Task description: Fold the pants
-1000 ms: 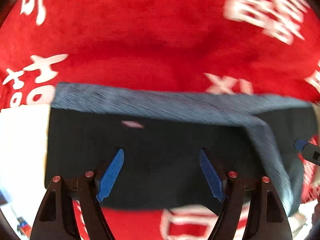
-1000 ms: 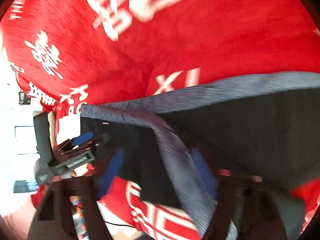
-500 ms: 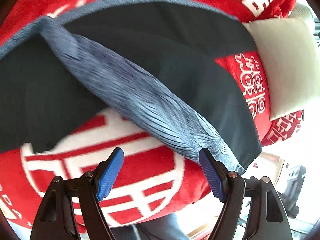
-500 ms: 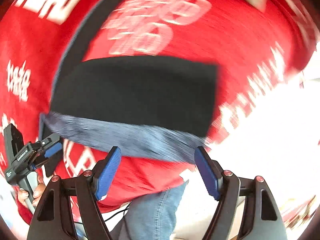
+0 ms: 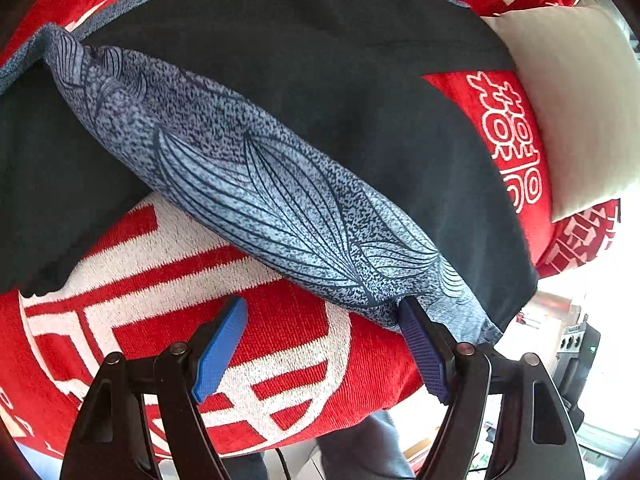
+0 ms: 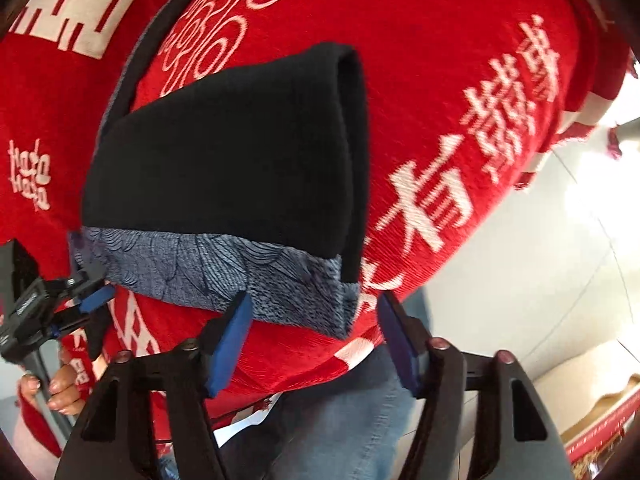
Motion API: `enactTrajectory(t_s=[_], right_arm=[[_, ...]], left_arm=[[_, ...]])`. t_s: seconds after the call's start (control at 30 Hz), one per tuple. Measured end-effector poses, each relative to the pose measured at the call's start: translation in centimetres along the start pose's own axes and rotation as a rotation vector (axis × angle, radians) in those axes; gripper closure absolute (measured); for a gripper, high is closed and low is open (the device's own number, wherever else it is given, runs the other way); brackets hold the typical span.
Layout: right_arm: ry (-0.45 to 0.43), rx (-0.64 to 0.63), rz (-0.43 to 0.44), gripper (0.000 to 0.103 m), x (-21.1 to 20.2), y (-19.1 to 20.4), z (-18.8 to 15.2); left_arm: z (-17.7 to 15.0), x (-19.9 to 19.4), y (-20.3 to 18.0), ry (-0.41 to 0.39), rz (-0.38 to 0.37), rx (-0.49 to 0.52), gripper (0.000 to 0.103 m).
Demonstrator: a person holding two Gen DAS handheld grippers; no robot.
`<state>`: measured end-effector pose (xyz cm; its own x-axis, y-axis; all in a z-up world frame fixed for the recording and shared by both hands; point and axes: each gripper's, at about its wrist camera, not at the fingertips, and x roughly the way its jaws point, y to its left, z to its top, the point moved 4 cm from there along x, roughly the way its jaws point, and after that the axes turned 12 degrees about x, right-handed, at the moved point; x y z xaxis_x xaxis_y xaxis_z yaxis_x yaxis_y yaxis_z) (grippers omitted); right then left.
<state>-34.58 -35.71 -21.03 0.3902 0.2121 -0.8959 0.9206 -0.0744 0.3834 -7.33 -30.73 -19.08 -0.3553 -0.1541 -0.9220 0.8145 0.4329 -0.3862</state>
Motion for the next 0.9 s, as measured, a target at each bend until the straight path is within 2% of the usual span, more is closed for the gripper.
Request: enactTrajectory(t_s=[0.07, 0.1, 0.13, 0.17, 0.2, 0.23, 0.3, 0.37, 0.43, 0.6, 0.77, 0.9], right_arm=[[0.034, -0.017, 0.011, 0.062, 1.4, 1.3, 0.7], [0.07, -0.021, 0.024, 0.076, 1.8, 1.5, 0.9], [0.11, -0.018, 0.028, 0.1, 2.1, 1.9, 1.1], [0.141, -0.017, 0.029, 0.1, 2.2, 1.9, 1.1], [0.158, -0.021, 0.045, 0.1, 1.9, 2.2, 1.2], [0.177, -0.026, 0.067, 0.1, 1.4, 2.4, 1.2], [0.224, -0.035, 0.138, 0.1, -0.1, 3.8, 2.0], [0.255, -0.037, 0.205, 0.1, -1.9, 5.3, 3.1], [0.28, -0.071, 0.259, 0.1, -3.9, 7.3, 4.6], [0.302, -0.155, 0.306, 0.1, -6.7, 11.4, 8.5], [0.304, -0.205, 0.348, 0.1, -8.3, 16.0, 14.5], [0.259, -0.266, 0.355, 0.1, -9.1, 20.9, 20.1]], left_arm=[[0.2, 0.2, -0.4, -0.006, 0.012, -0.01, 0.024], [0.3, 0.2, -0.5, -0.006, 0.008, -0.017, 0.024], [0.4, 0.2, -0.7, -0.006, -0.002, -0.027, 0.024], [0.4, 0.1, -1.0, -0.009, -0.023, -0.043, 0.024], [0.4, 0.0, -1.2, -0.016, -0.045, -0.054, 0.03], [0.5, 0.1, -1.7, -0.024, -0.069, -0.065, 0.048], [0.8, 0.6, -2.8, -0.009, -0.13, -0.089, 0.079], [1.2, 0.4, -3.5, -0.02, -0.147, -0.114, 0.079], [1.6, -0.2, -3.9, -0.039, -0.154, -0.132, 0.084], [3.6, -3.0, -4.3, -0.093, -0.167, -0.212, 0.084], [8.1, -7.1, -4.7, -0.194, -0.153, -0.225, 0.084], [13.0, -9.2, -4.0, -0.278, -0.138, -0.248, 0.084]])
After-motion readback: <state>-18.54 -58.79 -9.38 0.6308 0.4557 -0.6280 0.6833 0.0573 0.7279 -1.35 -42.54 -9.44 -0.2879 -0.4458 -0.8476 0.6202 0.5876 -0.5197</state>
